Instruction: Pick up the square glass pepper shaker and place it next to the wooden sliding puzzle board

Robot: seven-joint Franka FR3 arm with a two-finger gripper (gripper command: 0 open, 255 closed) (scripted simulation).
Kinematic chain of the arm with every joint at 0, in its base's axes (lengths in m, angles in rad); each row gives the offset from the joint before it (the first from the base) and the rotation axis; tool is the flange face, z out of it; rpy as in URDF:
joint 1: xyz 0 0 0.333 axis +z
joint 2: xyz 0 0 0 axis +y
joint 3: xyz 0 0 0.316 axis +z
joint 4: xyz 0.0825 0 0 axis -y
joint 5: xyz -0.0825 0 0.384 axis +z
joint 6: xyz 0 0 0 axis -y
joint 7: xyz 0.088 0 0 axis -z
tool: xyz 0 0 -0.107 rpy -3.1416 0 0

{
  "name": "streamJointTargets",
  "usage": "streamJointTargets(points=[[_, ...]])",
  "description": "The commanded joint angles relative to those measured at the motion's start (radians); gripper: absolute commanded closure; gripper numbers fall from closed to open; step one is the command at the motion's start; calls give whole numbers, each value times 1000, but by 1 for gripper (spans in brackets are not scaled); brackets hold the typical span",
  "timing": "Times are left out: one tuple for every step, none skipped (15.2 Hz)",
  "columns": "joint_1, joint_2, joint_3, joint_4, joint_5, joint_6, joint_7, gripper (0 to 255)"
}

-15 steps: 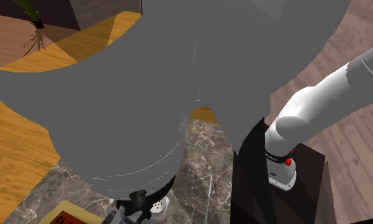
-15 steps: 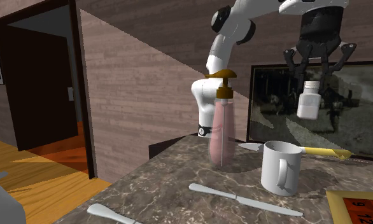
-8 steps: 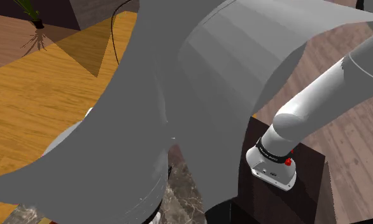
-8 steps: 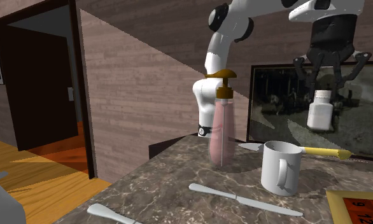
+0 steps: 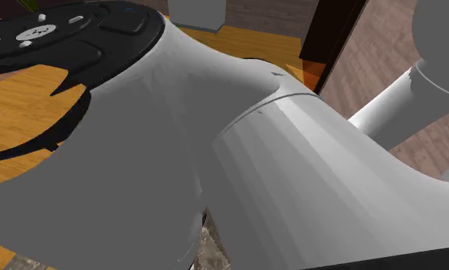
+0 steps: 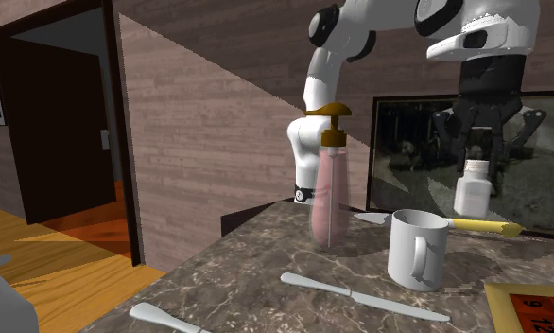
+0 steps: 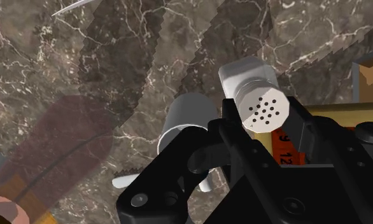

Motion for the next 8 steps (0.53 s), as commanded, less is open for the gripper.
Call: streamJointTargets(points=[[-25,8,31,-21,-6,28,4,255],[-41,12,51,-31,-8,42,6,255],[-60,15,73,-40,-10,55,7,255],[-81,18,96,-49,-12,69,9,255],[-104,18,121,-58,-11,82,9,255],[-127,16,145,-66,-7,94,6,255],[-151,11,169,-74,0,106,1,255],[-174,5,193,-82,7,118,-4,255]])
